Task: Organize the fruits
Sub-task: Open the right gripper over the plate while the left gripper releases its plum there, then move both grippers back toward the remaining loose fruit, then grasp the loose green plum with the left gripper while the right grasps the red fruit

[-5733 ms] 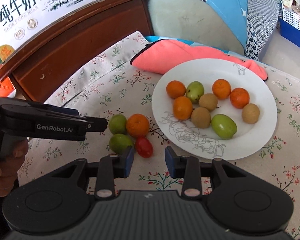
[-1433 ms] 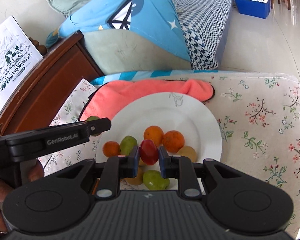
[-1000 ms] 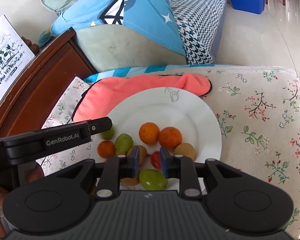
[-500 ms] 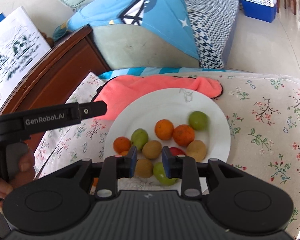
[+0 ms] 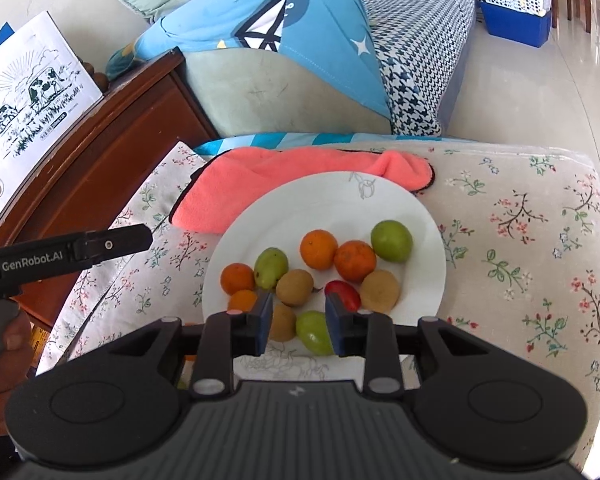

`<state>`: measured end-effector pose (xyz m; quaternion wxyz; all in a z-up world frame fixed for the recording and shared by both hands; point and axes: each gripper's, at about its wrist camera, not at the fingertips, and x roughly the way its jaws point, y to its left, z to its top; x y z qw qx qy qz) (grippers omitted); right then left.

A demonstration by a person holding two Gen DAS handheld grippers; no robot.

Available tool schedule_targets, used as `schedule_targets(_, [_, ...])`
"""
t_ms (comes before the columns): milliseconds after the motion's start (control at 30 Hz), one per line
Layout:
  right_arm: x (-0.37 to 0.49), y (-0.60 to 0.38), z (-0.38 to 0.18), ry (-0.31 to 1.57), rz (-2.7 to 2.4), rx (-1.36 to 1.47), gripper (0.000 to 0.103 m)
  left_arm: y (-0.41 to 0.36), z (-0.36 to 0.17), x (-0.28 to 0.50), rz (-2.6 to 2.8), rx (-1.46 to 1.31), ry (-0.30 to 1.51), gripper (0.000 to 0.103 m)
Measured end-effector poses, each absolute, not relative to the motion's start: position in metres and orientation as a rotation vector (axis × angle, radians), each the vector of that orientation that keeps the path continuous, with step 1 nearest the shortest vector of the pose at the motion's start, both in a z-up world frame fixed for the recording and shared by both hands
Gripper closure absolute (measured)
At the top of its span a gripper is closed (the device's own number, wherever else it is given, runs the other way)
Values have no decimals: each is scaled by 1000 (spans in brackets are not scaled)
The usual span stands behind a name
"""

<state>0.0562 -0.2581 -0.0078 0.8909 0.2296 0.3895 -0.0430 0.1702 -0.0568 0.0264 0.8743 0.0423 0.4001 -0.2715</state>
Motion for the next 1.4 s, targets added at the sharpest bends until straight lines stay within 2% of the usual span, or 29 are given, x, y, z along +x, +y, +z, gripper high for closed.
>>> schedule_targets(600, [40,-173,-23,868,96,344,72,-9,15,147,-492,84,914,36])
schedule_targets(800, [45,-146,-29,862,158,292,68,-6,12,148,-481,98,924,36])
schedule_targets(1400, [51,-106,-50,894,162,84,68,-10,-6,143,-522,86,1015,36])
